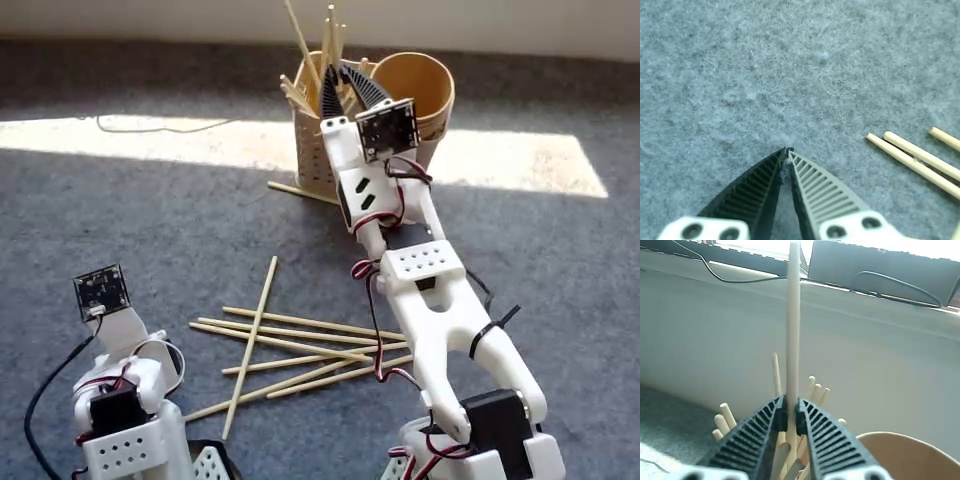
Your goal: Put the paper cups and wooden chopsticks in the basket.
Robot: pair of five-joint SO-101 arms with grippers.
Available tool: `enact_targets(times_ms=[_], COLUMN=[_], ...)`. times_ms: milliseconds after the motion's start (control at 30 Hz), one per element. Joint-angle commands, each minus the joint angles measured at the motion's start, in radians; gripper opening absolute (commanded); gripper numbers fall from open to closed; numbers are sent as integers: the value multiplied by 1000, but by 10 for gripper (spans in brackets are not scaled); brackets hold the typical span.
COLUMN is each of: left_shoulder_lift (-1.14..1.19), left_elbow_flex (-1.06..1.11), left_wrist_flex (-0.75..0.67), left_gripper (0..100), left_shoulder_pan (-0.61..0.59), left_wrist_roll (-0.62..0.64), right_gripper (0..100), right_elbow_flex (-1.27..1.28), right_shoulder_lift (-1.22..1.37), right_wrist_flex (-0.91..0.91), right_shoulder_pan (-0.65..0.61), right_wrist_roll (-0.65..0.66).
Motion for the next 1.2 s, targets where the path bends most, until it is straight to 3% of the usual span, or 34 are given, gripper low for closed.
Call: enact_targets(times_ms=[0,233,467,600,800,1167], left_shoulder_lift=[-2,-2,-2,-2,-2,-2], left_elbow_flex=[19,19,19,19,19,19], left_wrist_flex=[5,5,5,5,5,5], left_gripper=[7,7,7,7,7,7], left_shoulder_pan=[8,8,8,8,8,8], left_wrist_roll=[-5,-5,-5,-5,-5,-5], right_gripper=[8,135,135,135,135,135], right_elbow_flex=[15,12,15,7,5,4], right_shoulder_lift=[10,8,-114,-248,-476,-676], right_wrist_flex=[-1,-1,15,180,443,908], right_shoulder_pan=[15,13,8,7,2,-150], right_wrist_roll=[-12,-12,-12,-29,-216,-216])
